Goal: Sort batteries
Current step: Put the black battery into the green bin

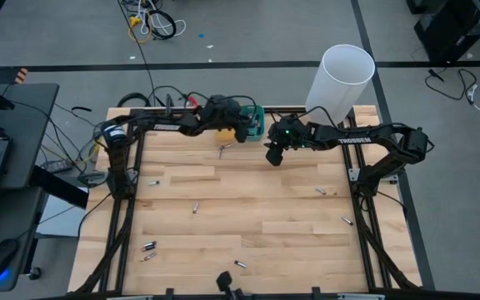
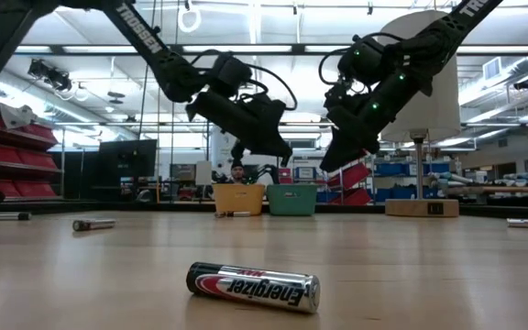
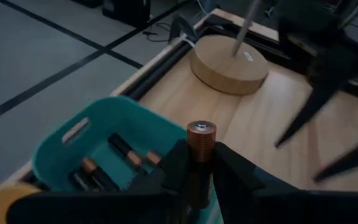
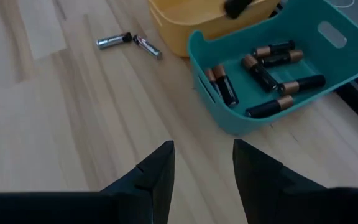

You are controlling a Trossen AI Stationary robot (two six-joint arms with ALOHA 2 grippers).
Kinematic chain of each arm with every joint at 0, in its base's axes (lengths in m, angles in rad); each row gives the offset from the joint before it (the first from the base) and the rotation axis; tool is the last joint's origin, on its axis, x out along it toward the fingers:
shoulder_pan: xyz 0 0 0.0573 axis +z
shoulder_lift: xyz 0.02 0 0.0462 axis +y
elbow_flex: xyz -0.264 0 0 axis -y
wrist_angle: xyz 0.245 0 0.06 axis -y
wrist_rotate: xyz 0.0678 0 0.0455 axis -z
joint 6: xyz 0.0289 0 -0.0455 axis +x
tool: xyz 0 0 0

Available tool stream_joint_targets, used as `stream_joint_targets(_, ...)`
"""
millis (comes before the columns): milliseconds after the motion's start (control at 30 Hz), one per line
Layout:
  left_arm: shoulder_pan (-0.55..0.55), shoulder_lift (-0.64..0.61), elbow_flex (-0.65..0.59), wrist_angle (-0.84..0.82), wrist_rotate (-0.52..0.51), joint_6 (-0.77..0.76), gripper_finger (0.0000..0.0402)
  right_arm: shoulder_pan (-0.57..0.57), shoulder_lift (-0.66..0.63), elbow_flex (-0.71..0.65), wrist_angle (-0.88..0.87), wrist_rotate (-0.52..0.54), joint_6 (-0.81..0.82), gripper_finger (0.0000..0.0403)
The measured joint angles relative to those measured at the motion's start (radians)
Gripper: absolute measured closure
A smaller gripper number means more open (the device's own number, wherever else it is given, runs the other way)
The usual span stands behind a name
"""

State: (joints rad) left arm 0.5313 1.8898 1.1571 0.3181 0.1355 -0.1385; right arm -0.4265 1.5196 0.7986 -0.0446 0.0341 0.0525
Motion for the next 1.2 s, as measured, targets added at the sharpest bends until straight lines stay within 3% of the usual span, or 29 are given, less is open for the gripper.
stream_joint_targets(200, 0.019, 0.025, 0.047, -0.045, -0.015, 0.032, 0.0319, 0.000, 0.000, 0.000, -0.015, 0.000, 0.004, 0.0254)
stream_joint_targets(433, 0.029, 0.024, 0.074, -0.158, -0.071, 0.037, 0.0256, 0.000, 0.000, 0.000, -0.009, 0.000, 0.004, 0.0254)
stream_joint_targets(533, 0.030, 0.019, 0.152, -0.304, -0.055, 0.068, 0.0231, 0.000, 0.000, 0.000, 0.001, 0.000, 0.001, 0.0254)
stream_joint_targets(700, -0.009, -0.018, 0.315, -0.745, -0.014, 0.152, 0.0219, 0.000, 0.000, 0.000, 0.017, 0.000, -0.006, 0.0254)
stream_joint_targets(800, -0.073, -0.068, 0.333, -0.986, -0.081, 0.153, 0.0227, 0.000, 0.000, -0.007, 0.024, 0.000, -0.012, 0.0254)
stream_joint_targets(933, -0.204, -0.145, 0.304, -1.306, -0.188, 0.043, 0.0239, 0.000, 0.000, -0.054, 0.077, 0.000, -0.035, 0.0254)
stream_joint_targets(1200, -0.584, -0.367, 0.091, -1.476, -0.205, -0.429, 0.0240, -0.021, 0.000, -0.143, 0.204, -0.028, -0.039, 0.0254)
